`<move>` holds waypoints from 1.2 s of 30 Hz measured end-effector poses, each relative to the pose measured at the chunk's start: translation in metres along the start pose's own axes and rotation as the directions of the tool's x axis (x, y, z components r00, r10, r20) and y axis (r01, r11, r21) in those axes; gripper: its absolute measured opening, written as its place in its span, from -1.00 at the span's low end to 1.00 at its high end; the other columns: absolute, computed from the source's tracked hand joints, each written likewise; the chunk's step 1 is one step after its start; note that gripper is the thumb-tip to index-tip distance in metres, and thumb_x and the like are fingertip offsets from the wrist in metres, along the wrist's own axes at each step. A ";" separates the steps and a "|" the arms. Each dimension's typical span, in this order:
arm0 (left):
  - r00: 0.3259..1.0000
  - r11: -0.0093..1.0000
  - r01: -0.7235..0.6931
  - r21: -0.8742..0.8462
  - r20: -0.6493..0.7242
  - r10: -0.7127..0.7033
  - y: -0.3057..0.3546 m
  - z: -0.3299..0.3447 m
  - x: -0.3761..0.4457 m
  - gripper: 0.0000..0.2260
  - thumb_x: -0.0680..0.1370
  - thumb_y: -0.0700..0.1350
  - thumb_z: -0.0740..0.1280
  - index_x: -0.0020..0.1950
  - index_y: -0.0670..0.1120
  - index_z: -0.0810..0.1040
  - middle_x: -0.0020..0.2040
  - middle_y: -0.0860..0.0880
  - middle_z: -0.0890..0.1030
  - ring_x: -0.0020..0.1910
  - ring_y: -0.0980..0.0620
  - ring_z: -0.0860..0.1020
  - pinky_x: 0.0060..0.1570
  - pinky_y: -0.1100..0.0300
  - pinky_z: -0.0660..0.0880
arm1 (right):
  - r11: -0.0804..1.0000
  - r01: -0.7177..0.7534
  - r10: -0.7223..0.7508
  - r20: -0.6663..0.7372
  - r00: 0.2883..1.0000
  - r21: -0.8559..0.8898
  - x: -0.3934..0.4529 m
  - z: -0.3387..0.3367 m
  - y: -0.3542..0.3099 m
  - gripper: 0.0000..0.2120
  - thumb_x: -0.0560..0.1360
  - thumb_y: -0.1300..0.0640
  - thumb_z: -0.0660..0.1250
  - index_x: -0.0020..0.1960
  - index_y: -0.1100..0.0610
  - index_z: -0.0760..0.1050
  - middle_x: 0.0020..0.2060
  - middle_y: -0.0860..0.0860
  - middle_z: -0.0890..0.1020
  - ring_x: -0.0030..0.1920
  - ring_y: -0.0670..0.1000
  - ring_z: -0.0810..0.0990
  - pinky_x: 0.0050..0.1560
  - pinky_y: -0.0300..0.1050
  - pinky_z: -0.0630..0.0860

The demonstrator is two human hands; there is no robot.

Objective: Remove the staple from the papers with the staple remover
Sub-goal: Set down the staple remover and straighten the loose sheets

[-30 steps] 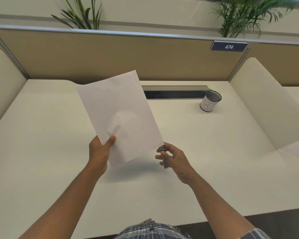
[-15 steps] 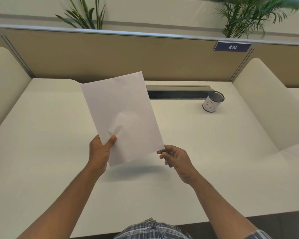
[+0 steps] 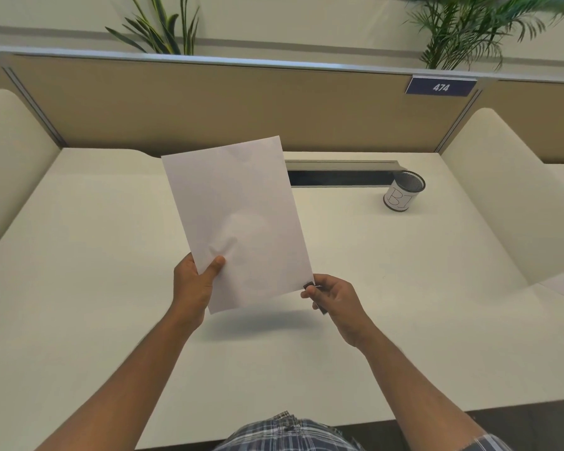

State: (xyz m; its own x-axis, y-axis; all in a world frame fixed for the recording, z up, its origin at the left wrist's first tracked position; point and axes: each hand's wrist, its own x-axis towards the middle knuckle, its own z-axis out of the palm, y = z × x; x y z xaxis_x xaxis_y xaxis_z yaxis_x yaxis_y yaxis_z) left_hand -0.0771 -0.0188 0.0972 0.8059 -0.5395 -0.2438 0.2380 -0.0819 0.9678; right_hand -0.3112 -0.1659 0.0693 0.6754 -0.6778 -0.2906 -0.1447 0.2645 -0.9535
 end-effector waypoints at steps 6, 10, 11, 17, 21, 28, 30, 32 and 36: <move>1.000 1.000 0.002 -0.009 -0.003 -0.002 0.002 0.004 0.002 -0.85 0.56 -0.21 0.43 0.05 0.02 0.60 -0.03 0.05 0.69 -0.11 0.06 0.65 -0.10 0.18 0.56 | 1.000 -0.002 0.002 -0.031 1.000 0.012 0.004 -0.002 0.001 -0.72 0.54 0.18 0.47 0.22 0.23 0.63 -0.17 0.06 0.73 -0.30 -0.16 0.59 -0.26 -0.33 0.45; 1.000 1.000 0.010 -0.011 -0.005 -0.010 0.001 0.005 0.005 -0.86 0.56 -0.21 0.43 0.04 0.02 0.61 -0.02 0.03 0.70 -0.10 0.03 0.66 -0.08 0.15 0.55 | 1.000 0.010 -0.008 -0.051 0.999 0.029 0.005 -0.001 0.002 -0.69 0.51 0.14 0.47 0.21 0.24 0.64 -0.18 0.08 0.72 -0.31 -0.16 0.59 -0.27 -0.33 0.45; 1.000 1.000 0.013 -0.011 -0.006 -0.013 0.000 0.005 0.005 -0.86 0.56 -0.21 0.43 0.05 0.01 0.61 -0.02 0.03 0.70 -0.09 0.03 0.66 -0.07 0.14 0.56 | 1.000 0.013 -0.012 -0.059 0.998 0.029 0.005 -0.001 0.002 -0.70 0.52 0.16 0.47 0.21 0.25 0.64 -0.18 0.09 0.71 -0.31 -0.16 0.59 -0.28 -0.33 0.45; 1.000 1.000 0.017 0.003 -0.003 -0.017 -0.002 0.007 0.007 -0.84 0.56 -0.20 0.43 0.12 -0.03 0.61 0.00 0.02 0.70 -0.06 -0.02 0.66 0.00 0.09 0.57 | 1.000 0.011 -0.011 -0.125 0.992 -0.004 0.008 0.002 0.006 -0.79 0.55 0.19 0.46 0.16 0.23 0.68 -0.20 0.08 0.72 -0.31 -0.16 0.58 -0.28 -0.34 0.43; 1.000 1.000 0.012 0.003 -0.007 -0.012 -0.002 0.009 0.006 -0.86 0.57 -0.20 0.43 0.08 0.00 0.61 -0.04 0.05 0.70 -0.11 0.05 0.67 -0.09 0.16 0.57 | 1.000 0.016 -0.014 -0.170 0.985 0.010 0.010 0.004 0.008 -0.81 0.52 0.17 0.50 0.10 0.21 0.70 -0.23 0.04 0.71 -0.24 -0.08 0.60 -0.21 -0.27 0.46; 1.000 1.000 0.009 -0.011 -0.014 -0.009 0.001 0.010 0.006 -0.86 0.57 -0.21 0.42 0.10 -0.01 0.60 -0.05 0.07 0.70 -0.21 0.20 0.68 -0.16 0.25 0.57 | 0.999 0.036 -0.029 -0.199 0.979 0.033 0.014 0.009 0.007 -0.84 0.51 0.24 0.49 0.08 0.22 0.71 -0.26 0.04 0.70 -0.28 -0.09 0.59 -0.20 -0.27 0.48; 1.000 1.000 0.009 -0.009 -0.018 -0.009 0.002 0.010 0.006 -0.86 0.57 -0.21 0.42 0.07 0.00 0.60 -0.05 0.07 0.70 -0.20 0.18 0.68 -0.15 0.24 0.57 | 0.998 0.041 -0.033 -0.195 0.980 0.036 0.014 0.010 0.007 -0.84 0.51 0.23 0.50 0.08 0.21 0.71 -0.25 0.04 0.70 -0.26 -0.08 0.59 -0.20 -0.28 0.48; 1.000 1.000 0.012 -0.008 -0.025 -0.012 0.003 0.010 0.005 -0.87 0.57 -0.21 0.42 0.05 0.01 0.60 -0.05 0.05 0.69 -0.15 0.09 0.66 -0.13 0.19 0.57 | 0.998 0.047 -0.037 -0.194 0.980 0.043 0.013 0.010 0.007 -0.84 0.51 0.23 0.50 0.09 0.21 0.71 -0.24 0.03 0.71 -0.26 -0.08 0.60 -0.20 -0.29 0.50; 1.000 1.000 0.009 -0.004 -0.026 -0.009 0.004 0.010 0.006 -0.87 0.57 -0.20 0.43 0.04 0.02 0.61 -0.04 0.05 0.70 -0.12 0.05 0.66 -0.11 0.16 0.57 | 0.996 0.052 -0.038 -0.180 0.983 0.072 0.011 0.010 0.006 -0.81 0.51 0.23 0.50 0.11 0.21 0.70 -0.22 0.03 0.71 -0.23 -0.07 0.61 -0.17 -0.31 0.52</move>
State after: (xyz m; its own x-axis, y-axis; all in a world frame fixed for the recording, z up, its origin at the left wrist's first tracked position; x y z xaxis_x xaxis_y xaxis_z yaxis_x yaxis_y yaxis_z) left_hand -0.0766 -0.0303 0.1002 0.8175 -0.5167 -0.2543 0.2477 -0.0831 0.9653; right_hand -0.2976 -0.1649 0.0610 0.5395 -0.7997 -0.2635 -0.0568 0.2776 -0.9590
